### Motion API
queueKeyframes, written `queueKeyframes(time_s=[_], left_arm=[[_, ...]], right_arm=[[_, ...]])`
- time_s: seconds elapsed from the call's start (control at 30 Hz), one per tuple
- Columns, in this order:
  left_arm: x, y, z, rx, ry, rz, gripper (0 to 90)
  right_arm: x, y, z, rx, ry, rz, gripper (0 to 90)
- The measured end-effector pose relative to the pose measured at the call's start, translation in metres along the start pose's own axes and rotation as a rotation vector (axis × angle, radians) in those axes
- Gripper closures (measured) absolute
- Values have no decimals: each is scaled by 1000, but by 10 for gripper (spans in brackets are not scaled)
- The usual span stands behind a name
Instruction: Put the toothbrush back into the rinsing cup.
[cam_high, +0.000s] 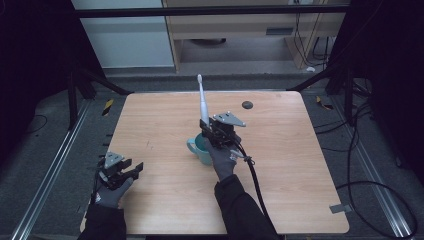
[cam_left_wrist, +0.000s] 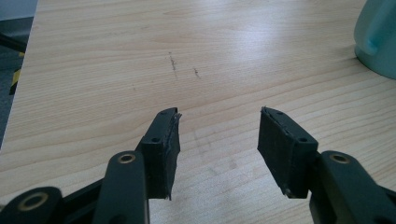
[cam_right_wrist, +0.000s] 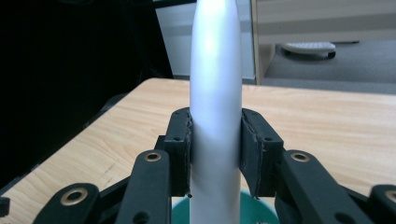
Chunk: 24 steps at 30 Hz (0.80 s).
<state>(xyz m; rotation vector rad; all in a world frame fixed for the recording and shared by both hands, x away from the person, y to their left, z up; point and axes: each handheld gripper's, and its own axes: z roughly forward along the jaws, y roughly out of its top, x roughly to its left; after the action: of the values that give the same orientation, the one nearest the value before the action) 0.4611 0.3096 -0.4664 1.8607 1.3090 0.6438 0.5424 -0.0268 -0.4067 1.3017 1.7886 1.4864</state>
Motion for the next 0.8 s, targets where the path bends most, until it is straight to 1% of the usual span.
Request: queueKeyframes(time_s=[0.03,0.07,0.1,0.13,0.27,0.43,0.53,0.6,0.63,0.67,0.7,0.73,0.8], left_arm=[[0,0,0,1,0,0,478],[0,0,0,1,0,0,478],[0,0,0,1,0,1,478],[0,0,0,0,0,2,477],[0,0,0,1,0,2,478],[0,0,0,0,0,3,478],[0,0,0,1,0,2,477],[0,0,0,-1,0,1,478],[0,0,0,0,0,1,477],[-1,0,0,1,-1,0,477],[-1,0,0,1,-1,0,478],[-1,0,0,2,-1,4,478],[-1,0,0,1,-1,4,477]], right_arm=[[0,0,0,0,0,0,662],[-1,-5,3,15,-1,0,662],[-1,-5,3,15,-1,0,662],[-1,-10,5,27,-7,-5,662],[0,-18,8,57,-15,-16,661],[2,-21,10,79,-25,-38,660],[3,-24,12,120,-28,-39,659],[2,-25,12,124,-26,-43,659],[2,-26,12,122,-25,-38,659],[1,-28,12,134,-25,-39,658],[1,-28,12,134,-25,-39,658],[0,-30,12,150,-33,-50,656],[0,-30,12,154,-39,-56,653]])
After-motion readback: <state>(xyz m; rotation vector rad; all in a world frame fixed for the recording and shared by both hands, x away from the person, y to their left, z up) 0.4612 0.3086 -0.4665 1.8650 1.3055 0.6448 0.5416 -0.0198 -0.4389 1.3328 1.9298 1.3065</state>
